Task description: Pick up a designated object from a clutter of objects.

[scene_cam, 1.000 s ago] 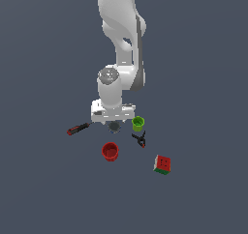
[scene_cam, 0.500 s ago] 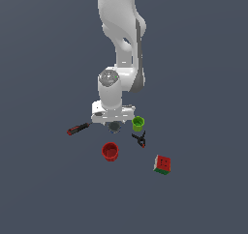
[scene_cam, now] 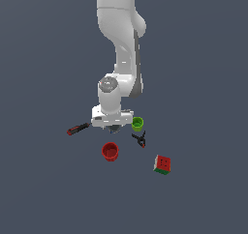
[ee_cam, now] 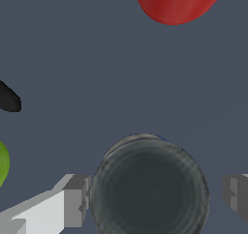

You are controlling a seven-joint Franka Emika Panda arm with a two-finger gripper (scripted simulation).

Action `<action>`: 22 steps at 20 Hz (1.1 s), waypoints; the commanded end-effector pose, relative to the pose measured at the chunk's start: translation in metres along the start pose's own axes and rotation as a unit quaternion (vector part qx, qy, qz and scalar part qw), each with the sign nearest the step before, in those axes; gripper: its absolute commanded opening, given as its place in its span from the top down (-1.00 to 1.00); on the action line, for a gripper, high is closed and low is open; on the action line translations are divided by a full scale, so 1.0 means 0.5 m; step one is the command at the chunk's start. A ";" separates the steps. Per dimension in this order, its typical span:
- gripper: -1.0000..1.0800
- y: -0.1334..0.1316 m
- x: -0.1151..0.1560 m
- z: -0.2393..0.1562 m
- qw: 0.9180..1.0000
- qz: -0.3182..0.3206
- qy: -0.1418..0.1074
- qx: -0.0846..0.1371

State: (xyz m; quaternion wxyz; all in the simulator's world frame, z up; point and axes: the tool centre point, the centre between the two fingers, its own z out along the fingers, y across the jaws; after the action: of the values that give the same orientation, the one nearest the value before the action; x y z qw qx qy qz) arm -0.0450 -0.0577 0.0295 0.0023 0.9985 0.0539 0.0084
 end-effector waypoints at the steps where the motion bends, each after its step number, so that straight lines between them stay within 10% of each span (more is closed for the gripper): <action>1: -0.92 -0.013 -0.010 0.027 1.000 -0.004 -0.008 0.003; 4: -0.92 -0.013 -0.010 0.032 1.000 -0.004 -0.008 0.003; 5: 1.00 -0.013 -0.010 0.032 1.000 -0.004 -0.008 0.003; 22: 1.00 0.013 0.008 -0.022 1.000 0.002 0.008 -0.002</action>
State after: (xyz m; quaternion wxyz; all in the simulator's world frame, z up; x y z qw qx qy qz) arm -0.0405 -0.0625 0.0363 0.0039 0.9985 0.0522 0.0161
